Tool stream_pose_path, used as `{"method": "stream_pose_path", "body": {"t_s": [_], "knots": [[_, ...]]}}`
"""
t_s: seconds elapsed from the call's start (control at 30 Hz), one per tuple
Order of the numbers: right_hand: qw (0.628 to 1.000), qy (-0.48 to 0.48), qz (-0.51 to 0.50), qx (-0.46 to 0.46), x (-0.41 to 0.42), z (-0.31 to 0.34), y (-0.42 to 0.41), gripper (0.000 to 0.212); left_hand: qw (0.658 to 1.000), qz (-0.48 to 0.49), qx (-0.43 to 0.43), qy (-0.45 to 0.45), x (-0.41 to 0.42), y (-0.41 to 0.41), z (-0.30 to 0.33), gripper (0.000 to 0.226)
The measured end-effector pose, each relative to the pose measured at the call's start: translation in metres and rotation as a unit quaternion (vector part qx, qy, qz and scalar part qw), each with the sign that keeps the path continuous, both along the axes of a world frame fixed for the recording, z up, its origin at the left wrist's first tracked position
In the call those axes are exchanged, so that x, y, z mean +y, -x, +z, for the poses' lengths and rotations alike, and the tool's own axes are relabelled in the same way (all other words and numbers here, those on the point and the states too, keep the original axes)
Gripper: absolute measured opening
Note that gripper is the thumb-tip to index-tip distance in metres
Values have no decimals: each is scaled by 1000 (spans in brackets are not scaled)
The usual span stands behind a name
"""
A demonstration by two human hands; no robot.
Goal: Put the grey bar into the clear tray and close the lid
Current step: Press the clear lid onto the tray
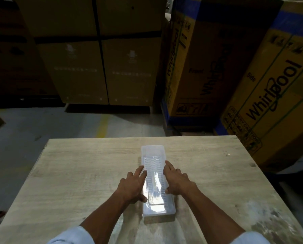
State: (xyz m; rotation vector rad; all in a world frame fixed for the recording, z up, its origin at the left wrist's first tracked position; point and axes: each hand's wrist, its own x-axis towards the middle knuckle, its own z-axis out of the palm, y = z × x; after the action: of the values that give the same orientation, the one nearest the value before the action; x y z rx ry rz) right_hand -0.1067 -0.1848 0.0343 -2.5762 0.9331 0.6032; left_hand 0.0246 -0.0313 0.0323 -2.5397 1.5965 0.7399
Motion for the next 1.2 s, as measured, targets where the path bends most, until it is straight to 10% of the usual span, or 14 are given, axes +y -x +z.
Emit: {"method": "stream_pose_path", "body": {"t_s": [0.77,1.2], "knots": [[996,-21,33,85,-24,32,-34,124,998,25,48,-14,-1,-1,-5,114],[998,31,50,7,-24,17,-27,97,997,32,64,-19,-1,-2,-9,116]]}}
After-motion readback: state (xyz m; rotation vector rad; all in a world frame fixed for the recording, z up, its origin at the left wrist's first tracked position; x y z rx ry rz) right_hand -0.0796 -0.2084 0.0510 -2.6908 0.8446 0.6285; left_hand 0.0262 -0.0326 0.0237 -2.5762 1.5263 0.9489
